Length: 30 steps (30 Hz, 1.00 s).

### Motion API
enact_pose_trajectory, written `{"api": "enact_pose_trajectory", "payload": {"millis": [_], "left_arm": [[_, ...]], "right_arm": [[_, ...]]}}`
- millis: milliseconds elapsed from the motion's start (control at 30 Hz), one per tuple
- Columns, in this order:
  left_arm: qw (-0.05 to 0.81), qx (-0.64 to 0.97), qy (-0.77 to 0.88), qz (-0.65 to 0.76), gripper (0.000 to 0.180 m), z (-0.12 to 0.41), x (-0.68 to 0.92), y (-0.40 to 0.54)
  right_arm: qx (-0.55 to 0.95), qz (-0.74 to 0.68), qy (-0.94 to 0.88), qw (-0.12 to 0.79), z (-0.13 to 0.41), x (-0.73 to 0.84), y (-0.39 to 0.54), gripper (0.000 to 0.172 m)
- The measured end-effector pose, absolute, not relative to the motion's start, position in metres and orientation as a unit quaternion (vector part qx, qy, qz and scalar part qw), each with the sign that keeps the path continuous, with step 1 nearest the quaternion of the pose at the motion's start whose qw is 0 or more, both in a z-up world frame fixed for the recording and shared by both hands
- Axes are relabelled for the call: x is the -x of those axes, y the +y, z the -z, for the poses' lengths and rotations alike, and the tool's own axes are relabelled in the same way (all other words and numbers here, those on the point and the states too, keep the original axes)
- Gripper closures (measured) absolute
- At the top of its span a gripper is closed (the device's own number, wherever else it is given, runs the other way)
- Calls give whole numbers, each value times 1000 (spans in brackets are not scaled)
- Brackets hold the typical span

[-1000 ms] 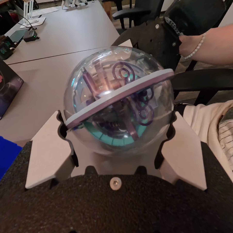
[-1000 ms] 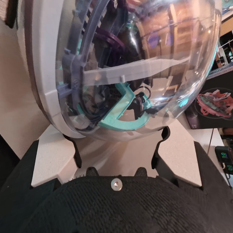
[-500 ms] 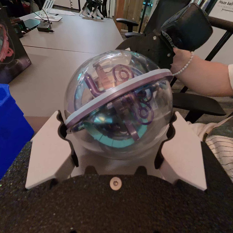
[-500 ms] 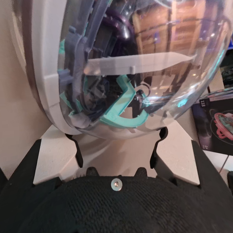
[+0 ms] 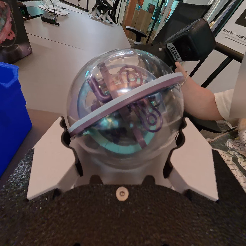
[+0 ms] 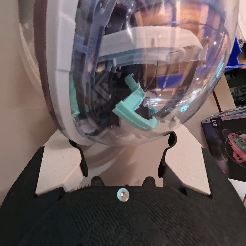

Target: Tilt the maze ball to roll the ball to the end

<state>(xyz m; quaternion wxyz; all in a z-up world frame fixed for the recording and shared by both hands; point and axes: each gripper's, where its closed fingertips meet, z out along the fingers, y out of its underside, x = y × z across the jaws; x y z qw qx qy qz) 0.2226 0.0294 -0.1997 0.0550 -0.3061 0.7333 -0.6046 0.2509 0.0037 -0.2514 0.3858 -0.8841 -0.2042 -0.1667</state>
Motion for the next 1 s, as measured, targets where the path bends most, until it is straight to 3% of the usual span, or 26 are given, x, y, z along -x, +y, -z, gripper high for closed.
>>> {"api": "enact_pose_trajectory", "payload": {"millis": [1000], "left_arm": [[76, 315, 877, 355, 23, 202, -226, -4]], "right_arm": [[871, 125, -138, 454, 261, -252, -24, 35]]}}
